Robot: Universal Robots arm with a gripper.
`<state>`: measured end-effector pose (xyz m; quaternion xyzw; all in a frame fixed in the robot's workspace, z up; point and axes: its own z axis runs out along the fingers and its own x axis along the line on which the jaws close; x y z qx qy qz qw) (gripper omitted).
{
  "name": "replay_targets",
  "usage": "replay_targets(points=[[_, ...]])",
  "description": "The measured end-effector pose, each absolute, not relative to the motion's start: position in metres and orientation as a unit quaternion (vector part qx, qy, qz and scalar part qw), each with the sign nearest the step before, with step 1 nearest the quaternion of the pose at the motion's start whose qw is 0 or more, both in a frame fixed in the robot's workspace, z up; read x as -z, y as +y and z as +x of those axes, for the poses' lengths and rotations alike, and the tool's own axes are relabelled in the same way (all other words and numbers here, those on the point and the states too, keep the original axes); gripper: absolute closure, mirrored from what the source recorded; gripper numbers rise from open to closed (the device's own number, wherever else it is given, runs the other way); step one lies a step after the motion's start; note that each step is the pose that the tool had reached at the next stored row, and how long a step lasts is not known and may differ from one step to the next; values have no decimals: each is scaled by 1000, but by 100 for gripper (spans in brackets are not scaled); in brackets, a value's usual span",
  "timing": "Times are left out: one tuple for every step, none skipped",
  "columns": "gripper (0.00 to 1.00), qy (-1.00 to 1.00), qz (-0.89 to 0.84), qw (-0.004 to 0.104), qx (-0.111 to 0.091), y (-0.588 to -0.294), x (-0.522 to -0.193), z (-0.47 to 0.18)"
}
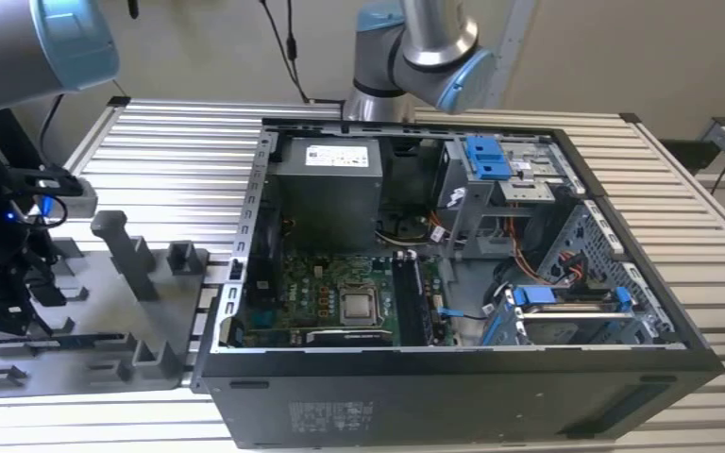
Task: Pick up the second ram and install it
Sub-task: 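Pick up the second ram and move it above second insertion slot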
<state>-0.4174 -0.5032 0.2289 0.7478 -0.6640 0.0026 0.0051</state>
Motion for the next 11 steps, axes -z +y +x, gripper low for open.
replay_targets(points=[[52, -664, 748, 6, -3, -503, -228, -417], [52, -664, 748, 6, -4, -503, -226, -417], [52, -664, 748, 7, -4, -503, -225, -418], [52, -664, 748, 7, -4, -503, -224, -418], [52, -664, 748, 7, -5, -503, -222, -418], [52, -664, 748, 8, -5, -503, -221, -418], [52, -664, 748, 8, -5, -503, -220, -418], [52, -664, 748, 8, -6, -503, -219, -418], [52, -664, 748, 9, -6, -503, -218, -418], [52, -664, 748, 9, -6, -503, -217, -418], [52, -664, 748, 9, -6, -503, -216, -418]])
